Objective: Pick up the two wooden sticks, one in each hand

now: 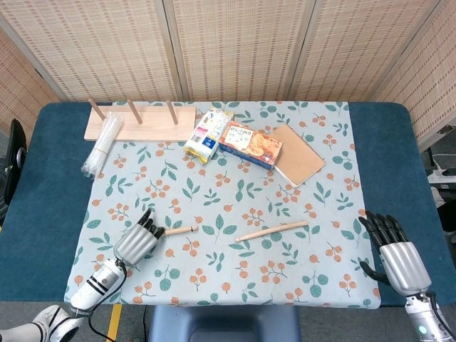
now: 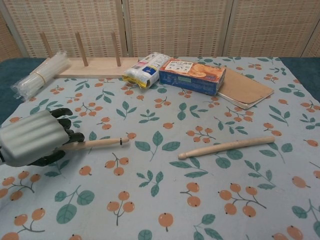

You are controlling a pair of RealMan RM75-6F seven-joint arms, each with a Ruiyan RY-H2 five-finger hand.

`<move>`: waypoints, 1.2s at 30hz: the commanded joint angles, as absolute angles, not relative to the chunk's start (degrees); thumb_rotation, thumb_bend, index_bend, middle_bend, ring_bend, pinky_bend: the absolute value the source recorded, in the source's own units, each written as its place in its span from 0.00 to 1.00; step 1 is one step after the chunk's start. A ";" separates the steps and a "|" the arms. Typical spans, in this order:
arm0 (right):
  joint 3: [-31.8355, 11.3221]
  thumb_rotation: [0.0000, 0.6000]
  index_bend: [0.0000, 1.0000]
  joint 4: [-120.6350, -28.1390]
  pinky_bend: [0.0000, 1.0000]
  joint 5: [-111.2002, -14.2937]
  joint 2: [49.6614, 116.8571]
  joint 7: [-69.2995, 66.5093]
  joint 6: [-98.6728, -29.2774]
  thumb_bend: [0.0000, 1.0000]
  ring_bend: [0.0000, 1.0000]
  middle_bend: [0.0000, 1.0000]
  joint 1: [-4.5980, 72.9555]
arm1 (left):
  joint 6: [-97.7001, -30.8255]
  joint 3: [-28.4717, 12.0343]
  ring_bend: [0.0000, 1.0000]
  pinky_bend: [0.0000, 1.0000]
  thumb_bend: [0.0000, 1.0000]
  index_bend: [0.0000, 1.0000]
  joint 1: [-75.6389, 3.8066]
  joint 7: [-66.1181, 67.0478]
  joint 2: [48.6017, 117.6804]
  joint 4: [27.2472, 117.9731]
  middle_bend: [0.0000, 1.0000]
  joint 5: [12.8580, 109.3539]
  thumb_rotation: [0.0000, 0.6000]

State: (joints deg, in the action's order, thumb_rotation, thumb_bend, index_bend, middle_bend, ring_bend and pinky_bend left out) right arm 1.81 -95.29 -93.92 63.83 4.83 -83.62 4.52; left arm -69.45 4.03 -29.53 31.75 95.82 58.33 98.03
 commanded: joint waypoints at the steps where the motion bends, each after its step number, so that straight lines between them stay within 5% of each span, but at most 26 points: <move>1: 1.85 1.00 0.00 -95.27 0.00 -93.94 63.87 4.88 -83.53 0.15 0.00 0.00 4.54 | -72.21 4.68 0.43 0.22 0.47 0.74 -29.19 27.84 96.84 55.83 0.74 99.61 1.00; 12: 1.88 1.00 0.00 -93.59 0.00 -95.57 67.05 6.08 -80.76 0.16 0.00 0.00 6.64 | -81.18 4.76 0.52 0.26 0.46 0.86 -27.34 17.63 99.77 47.21 0.85 101.69 1.00; 24: -4.19 1.00 0.38 -84.36 0.09 -95.51 81.79 16.71 -64.99 0.16 0.02 0.33 20.94 | -84.93 3.46 0.54 0.26 0.46 0.87 -26.84 18.77 96.59 48.62 0.86 101.55 1.00; 36: -6.75 1.00 0.41 -75.10 0.10 -87.85 89.90 25.45 -57.47 0.16 0.03 0.35 26.63 | -84.61 3.20 0.54 0.26 0.47 0.87 -26.97 20.22 94.49 51.26 0.86 101.48 1.00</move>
